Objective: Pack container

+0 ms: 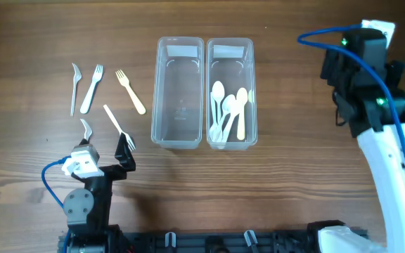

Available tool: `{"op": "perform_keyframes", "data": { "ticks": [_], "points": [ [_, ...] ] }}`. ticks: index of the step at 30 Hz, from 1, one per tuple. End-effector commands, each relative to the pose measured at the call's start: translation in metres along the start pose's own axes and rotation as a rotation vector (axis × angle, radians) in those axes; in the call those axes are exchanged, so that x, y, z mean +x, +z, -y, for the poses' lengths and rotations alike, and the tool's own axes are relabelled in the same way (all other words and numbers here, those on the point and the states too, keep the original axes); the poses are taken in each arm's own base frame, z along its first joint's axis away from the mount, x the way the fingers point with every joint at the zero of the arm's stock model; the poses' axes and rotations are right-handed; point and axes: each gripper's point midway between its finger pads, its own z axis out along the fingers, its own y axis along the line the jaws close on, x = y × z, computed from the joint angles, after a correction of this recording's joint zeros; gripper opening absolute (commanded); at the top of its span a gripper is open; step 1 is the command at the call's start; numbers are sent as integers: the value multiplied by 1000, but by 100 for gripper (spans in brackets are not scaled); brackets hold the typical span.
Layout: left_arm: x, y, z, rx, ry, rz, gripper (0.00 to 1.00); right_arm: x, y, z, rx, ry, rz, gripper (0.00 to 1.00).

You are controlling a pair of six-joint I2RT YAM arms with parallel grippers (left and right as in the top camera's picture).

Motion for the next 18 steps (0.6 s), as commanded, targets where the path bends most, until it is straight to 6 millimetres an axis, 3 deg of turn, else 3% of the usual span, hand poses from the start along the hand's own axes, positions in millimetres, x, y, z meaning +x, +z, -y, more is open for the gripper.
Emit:
{"op": "perform_keyframes", "data": {
  "ticks": [1, 8, 18],
  "points": [
    [1, 0, -1, 1, 15, 1, 100, 15, 27, -11, 36, -49, -71, 100],
    [1, 0, -1, 1, 15, 1, 100, 43, 63, -32, 50, -126, -179, 100],
    [1, 0, -1, 1, 15, 1, 100, 47, 68, -35, 52, -137, -194, 100]
  ]
}}
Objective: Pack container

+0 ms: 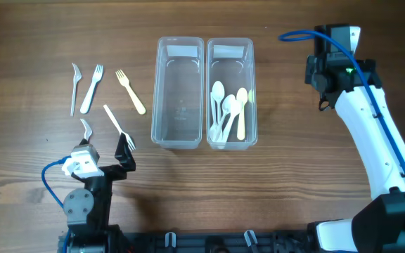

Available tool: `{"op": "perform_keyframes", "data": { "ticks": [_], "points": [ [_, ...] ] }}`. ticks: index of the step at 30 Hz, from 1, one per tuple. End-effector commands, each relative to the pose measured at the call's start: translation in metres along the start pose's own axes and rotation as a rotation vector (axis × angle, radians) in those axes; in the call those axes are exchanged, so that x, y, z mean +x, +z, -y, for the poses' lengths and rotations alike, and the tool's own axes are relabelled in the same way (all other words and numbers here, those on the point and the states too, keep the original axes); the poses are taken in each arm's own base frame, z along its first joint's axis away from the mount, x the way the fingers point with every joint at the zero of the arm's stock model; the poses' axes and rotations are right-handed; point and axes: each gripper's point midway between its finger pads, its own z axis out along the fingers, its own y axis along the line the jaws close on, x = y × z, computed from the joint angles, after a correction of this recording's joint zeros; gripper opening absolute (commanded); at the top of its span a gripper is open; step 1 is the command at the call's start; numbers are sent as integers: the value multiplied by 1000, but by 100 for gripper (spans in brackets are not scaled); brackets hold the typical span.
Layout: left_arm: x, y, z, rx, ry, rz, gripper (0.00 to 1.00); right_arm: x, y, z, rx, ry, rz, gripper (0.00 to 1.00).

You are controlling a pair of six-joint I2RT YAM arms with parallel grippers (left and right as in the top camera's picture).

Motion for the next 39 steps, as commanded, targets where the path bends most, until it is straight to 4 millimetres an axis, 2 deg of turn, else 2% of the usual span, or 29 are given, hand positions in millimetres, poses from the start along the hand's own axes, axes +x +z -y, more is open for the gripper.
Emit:
{"op": "perform_keyframes", "data": {
  "ticks": [1, 3, 4, 5, 7, 9, 10, 12, 13, 14, 15, 17, 19, 21, 23, 24, 25, 27, 30, 31, 32, 33, 34, 36, 38, 39],
  "points": [
    [1, 0, -1, 0, 15, 1, 100, 1, 4, 3, 24, -3, -7, 100],
    [0, 0, 0, 2, 14, 5, 100, 1, 4, 3, 24, -3, -7, 100],
    [-4, 0, 9, 54, -33, 15, 100, 1, 4, 3, 24, -3, -7, 100],
    [0, -5, 40, 235, -166, -31, 100, 1, 4, 3, 24, -3, -7, 100],
    [-20, -12, 63, 365, -150, 31, 100, 1, 4, 3, 24, -3, -7, 100],
    [-48, -38, 104, 620, -71, 133, 100, 1, 4, 3, 24, -3, -7, 100],
    [-56, -45, 111, 661, -80, 139, 100, 1, 4, 3, 24, -3, -7, 100],
    [-63, -40, 101, 562, -124, 92, 100, 1, 4, 3, 24, -3, -7, 100],
    [-71, -32, 80, 394, -162, 47, 99, 1, 4, 3, 24, -2, -7, 100],
    [-79, -29, 67, 285, -150, 8, 99, 1, 4, 3, 24, -3, -7, 100],
    [-95, -26, 55, 167, -107, -63, 100, 1, 4, 3, 24, -3, -7, 100],
    [-118, -11, 52, 80, -52, -200, 100, 1, 4, 3, 24, -3, -7, 100],
    [-129, 13, 47, -5, -59, -360, 99, 1, 4, 3, 24, -3, -7, 100],
    [-120, 40, 45, -58, -85, -568, 100, 1, 4, 3, 24, -3, -7, 100],
    [-86, 69, 47, -46, -121, -751, 100, 1, 4, 3, 24, -3, -7, 100],
    [-59, 85, 39, -72, -131, -841, 100, 1, 4, 3, 24, -3, -7, 100],
    [-41, 93, 36, -84, -140, -900, 100, 1, 4, 3, 24, -3, -7, 100],
    [9, 101, 23, -136, -159, -1074, 100, 1, 4, 3, 24, -3, -7, 100],
    [55, 105, 12, -184, -180, -1226, 99, 1, 4, 3, 24, -3, -7, 100],
    [69, 102, 8, -201, -186, -1278, 89, 1, 4, 3, 24, -3, -7, 100],
    [84, 102, 4, -234, -211, -1324, 65, 1, 4, 3, 24, -3, -7, 100],
    [91, 101, 2, -251, -225, -1344, 55, 1, 4, 3, 24, -2, -7, 100],
    [95, 101, 0, -278, -241, -1352, 51, 1, 4, 3, 24, -3, -7, 100],
    [98, 103, -6, -329, -257, -1346, 51, 1, 4, 3, 24, -3, -7, 100],
    [97, 101, -22, -433, -223, -1324, 50, 1, 4, 3, 24, -2, -7, 100],
    [98, 99, -26, -461, -218, -1321, 53, 1, 4, 3, 24, -2, -7, 100]
  ]
}}
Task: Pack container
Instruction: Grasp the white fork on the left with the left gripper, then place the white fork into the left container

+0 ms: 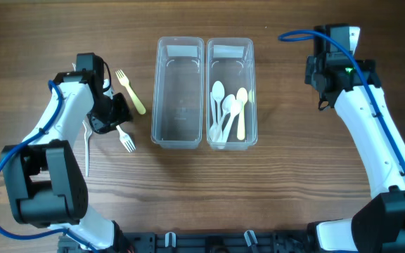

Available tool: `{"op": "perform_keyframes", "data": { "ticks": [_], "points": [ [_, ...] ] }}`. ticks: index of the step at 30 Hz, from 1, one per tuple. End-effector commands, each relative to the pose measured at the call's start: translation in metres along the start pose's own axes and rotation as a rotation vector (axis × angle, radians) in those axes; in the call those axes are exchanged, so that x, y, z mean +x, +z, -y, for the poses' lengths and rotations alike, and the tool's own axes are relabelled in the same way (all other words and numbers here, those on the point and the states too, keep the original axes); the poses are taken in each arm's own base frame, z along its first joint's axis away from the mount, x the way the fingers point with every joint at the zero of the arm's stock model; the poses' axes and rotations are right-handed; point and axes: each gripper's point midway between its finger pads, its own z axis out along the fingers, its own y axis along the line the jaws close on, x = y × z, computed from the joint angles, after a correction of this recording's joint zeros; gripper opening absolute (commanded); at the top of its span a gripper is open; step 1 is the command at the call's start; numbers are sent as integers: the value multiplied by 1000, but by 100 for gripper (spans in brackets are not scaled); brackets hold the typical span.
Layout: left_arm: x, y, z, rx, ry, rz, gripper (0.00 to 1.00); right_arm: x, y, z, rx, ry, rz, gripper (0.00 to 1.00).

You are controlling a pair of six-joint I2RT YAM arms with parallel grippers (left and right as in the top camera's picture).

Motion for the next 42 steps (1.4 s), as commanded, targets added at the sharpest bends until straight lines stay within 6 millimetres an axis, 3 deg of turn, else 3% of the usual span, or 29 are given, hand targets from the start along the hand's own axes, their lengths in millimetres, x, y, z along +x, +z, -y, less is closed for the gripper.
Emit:
{"op": "perform_keyframes", "data": {
  "ticks": [1, 4, 8, 11, 14, 17, 19, 21, 25, 26, 28, 29, 31, 33, 35, 36, 39, 42],
  "points": [
    [-4, 1, -21, -109, -77, 32, 56, 1, 2, 3, 20, 0, -2, 100],
    [0, 8, -23, -112, -98, 26, 59, 1, 2, 3, 20, 1, -3, 100],
    [4, 38, -32, -106, -96, 64, 69, 1, 2, 3, 20, 1, -2, 100],
    [2, 43, -30, -89, -93, 82, 70, 1, 2, 3, 20, 1, -2, 100],
    [1, 43, -29, -85, -93, 85, 61, 1, 2, 3, 20, 1, -2, 100],
    [2, 43, -29, -84, -93, 84, 34, 1, 2, 3, 20, 1, -2, 100],
    [2, 43, -29, -81, -93, 82, 24, 1, 2, 3, 20, 1, -3, 100],
    [3, 44, -26, -64, -92, 75, 6, 1, 2, 3, 20, 1, -2, 100],
    [-3, 39, -21, -47, -90, 93, 4, 1, 2, 3, 20, 0, -2, 100],
    [-6, 31, -18, -38, -88, 104, 4, 1, 2, 3, 20, 1, -2, 100],
    [-21, -4, -6, -9, -81, 160, 4, 1, 2, 3, 20, 1, -2, 100],
    [-32, -46, 5, 22, -73, 229, 4, 1, 2, 3, 20, 1, -2, 100],
    [-38, -95, 18, 72, -55, 325, 4, 1, 2, 3, 20, 1, -2, 100],
    [-30, -145, 40, 169, -3, 433, 4, 1, 2, 3, 20, 1, -2, 100],
    [-17, -170, 57, 223, 56, 496, 4, 1, 2, 3, 20, 1, -2, 100],
    [-5, -186, 76, 261, 166, 543, 4, 1, 2, 3, 20, 1, -2, 100],
    [29, -199, 132, 340, 450, 589, 4, 1, 2, 3, 20, 1, -2, 100],
    [51, -182, 177, 351, 692, 576, 4, 1, 2, 3, 20, 1, -2, 100]
  ]
}}
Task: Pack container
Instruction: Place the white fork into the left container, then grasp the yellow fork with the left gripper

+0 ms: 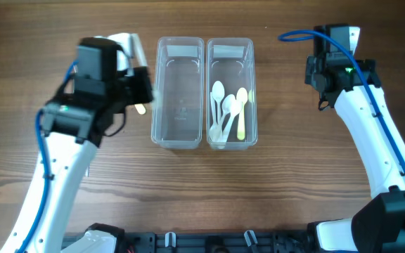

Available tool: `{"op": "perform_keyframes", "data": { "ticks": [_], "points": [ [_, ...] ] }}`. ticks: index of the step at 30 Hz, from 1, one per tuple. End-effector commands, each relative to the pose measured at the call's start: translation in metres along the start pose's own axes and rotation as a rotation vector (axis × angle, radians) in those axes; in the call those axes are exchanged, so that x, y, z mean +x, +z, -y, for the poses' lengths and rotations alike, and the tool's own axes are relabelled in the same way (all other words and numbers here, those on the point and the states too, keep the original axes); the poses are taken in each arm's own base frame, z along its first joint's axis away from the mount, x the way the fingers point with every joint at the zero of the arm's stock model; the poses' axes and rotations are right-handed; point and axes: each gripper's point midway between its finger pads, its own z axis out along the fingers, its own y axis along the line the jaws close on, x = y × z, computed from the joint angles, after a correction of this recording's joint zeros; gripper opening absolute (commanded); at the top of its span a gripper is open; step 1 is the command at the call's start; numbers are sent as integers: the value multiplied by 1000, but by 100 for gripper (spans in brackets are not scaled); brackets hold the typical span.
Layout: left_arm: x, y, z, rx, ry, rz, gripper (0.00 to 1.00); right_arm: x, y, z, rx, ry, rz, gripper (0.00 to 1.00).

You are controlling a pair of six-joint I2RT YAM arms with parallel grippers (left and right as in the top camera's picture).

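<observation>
Two clear containers stand side by side at the table's middle. The left container (180,91) is empty. The right container (231,91) holds several white spoons (220,105) and one cream spoon (241,112). My left gripper (142,87) hangs high beside the left container's left wall, and its arm hides the forks. Only the handle tip of a cream fork (140,108) shows under it. The jaws and anything between them are hidden. My right gripper (325,100) is right of the containers, its jaws unclear.
The left arm (83,119) covers most of the table left of the containers. The right arm (371,133) runs down the right side with its blue cable. Bare wooden table (209,190) lies in front of the containers.
My left gripper was low among the forks left of the containers. Now it is raised, closer to the camera, next to the left container's wall. The forks are now covered. The right arm has not moved.
At first my left arm was folded at the front edge, with several forks lying left of the containers and my right arm far to the right. The right arm then came closer to the containers. Then my left gripper was down among the forks, and now it is raised beside the left container.
</observation>
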Motion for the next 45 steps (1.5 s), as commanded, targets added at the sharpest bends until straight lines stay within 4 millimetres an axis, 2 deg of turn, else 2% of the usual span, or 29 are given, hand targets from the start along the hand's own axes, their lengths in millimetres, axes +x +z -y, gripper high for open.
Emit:
{"op": "perform_keyframes", "data": {
  "ticks": [1, 2, 3, 4, 5, 6, 7, 8, 9, 11, 12, 15, 17, 19, 20, 21, 23, 25, 27, 30, 33, 34, 35, 36, 40, 42, 45],
  "points": [
    [17, 27, 48, 93, 286, -48, 4, 1, 2, 3, 20, 1, -2, 100],
    [26, 48, 49, 53, 311, -89, 4, 1, 2, 3, 20, 1, -2, 100],
    [32, 58, 48, 40, 317, -116, 4, 1, 2, 3, 20, 1, -2, 100],
    [44, 78, 46, 28, 316, -170, 6, 1, 2, 3, 20, 1, -2, 100],
    [51, 90, 42, 17, 315, -206, 11, 1, 2, 3, 20, 1, -2, 100],
    [57, 101, 39, 7, 313, -236, 29, 1, 2, 3, 20, 1, -2, 100],
    [63, 111, 36, -1, 312, -261, 66, 1, 2, 3, 20, 1, -2, 100],
    [66, 116, 35, -5, 311, -272, 71, 1, 2, 3, 20, 0, -2, 100],
    [64, 118, 35, -3, 311, -266, 77, 1, 2, 3, 20, 1, -2, 100],
    [56, 115, 39, 6, 314, -231, 78, 1, 2, 3, 20, 1, -2, 100],
    [46, 109, 39, -9, 314, -192, 78, 1, 2, 3, 20, 1, -2, 100],
    [8, 82, 10, -166, 209, -52, 81, 1, 2, 3, 20, 1, -2, 100],
    [-4, 67, -12, -232, 126, -12, 88, 1, 2, 3, 20, 1, -2, 100],
    [-8, 56, -40, -306, 61, -8, 88, 1, 2, 3, 20, 0, -2, 100],
    [-4, 49, -68, -378, 9, -37, 89, 1, 2, 3, 20, 1, -2, 100],
    [0, 45, -85, -417, -19, -59, 89, 1, 2, 3, 20, 1, -2, 100],
    [1, 39, -109, -458, -74, -75, 90, 1, 2, 3, 20, 1, -2, 100],
    [2, 41, -117, -424, -132, -91, 91, 1, 2, 3, 20, 1, -2, 100],
    [5, 48, -126, -427, -266, -86, 87, 1, 2, 3, 20, 1, -2, 100],
    [6, 76, -133, -435, -345, -90, 82, 1, 2, 3, 20, 1, -2, 100],
    [23, 120, -137, -404, -372, -170, 78, 1, 2, 3, 20, 1, -2, 100],
    [29, 132, -141, -415, -404, -186, 70, 1, 2, 3, 20, 1, -2, 100],
    [39, 151, -149, -434, -457, -207, 56, 1, 2, 3, 20, 1, -2, 100],
    [47, 168, -154, -444, -478, -220, 53, 1, 2, 3, 20, 1, -2, 100],
    [66, 211, -170, -461, -505, -242, 56, 1, 2, 3, 20, 0, -2, 100],
    [72, 221, -175, -465, -506, -249, 60, 1, 2, 3, 20, 0, -2, 100],
    [78, 231, -180, -477, -506, -255, 60, 1, 2, 3, 20, 1, -2, 100]
  ]
}}
